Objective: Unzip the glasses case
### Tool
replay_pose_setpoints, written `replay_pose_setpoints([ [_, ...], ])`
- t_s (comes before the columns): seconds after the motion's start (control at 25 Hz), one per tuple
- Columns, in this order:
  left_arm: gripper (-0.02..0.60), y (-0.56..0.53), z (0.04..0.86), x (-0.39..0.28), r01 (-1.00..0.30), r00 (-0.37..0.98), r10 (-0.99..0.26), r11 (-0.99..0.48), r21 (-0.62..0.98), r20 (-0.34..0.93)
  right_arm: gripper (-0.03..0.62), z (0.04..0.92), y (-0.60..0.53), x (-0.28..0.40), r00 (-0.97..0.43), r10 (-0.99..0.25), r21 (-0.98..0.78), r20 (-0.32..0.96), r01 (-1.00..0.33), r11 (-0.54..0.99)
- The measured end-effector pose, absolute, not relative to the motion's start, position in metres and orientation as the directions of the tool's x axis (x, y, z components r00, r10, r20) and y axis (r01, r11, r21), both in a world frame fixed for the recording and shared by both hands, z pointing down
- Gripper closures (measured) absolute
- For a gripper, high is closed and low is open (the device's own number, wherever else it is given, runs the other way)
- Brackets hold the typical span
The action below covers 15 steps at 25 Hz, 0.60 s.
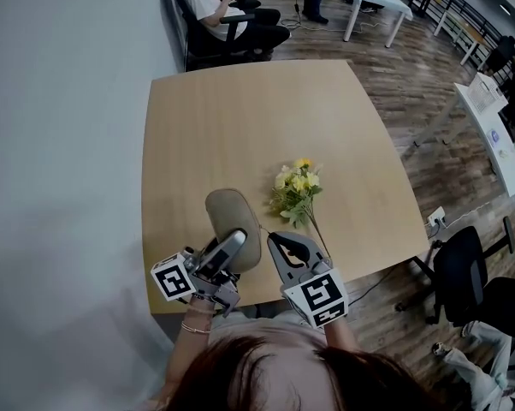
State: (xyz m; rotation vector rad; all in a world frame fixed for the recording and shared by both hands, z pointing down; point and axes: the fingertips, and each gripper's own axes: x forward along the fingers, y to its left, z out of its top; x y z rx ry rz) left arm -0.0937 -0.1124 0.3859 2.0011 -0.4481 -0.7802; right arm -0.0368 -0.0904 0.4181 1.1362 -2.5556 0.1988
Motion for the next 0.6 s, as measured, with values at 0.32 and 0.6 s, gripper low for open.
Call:
replay_pose_setpoints([
  [0.32,0.293,-0.1174,0.3895,-0.0975,0.029,0.699,-0.618,-0.478,0.878,-0.359,0.576,0.4225,-0.0865,-0.0371,-0.631,-0.685,-0.001,0.364,-0.736,0.677],
  [0.6,0.293,-0.1222,0.3897,-0.0982,0.029,0.684,-0.637,-0.464,0.885,-0.356,0.576,0.4239,-0.0847,-0.0378,-0.637,-0.681,-0.013,0.361,-0.734,0.679],
])
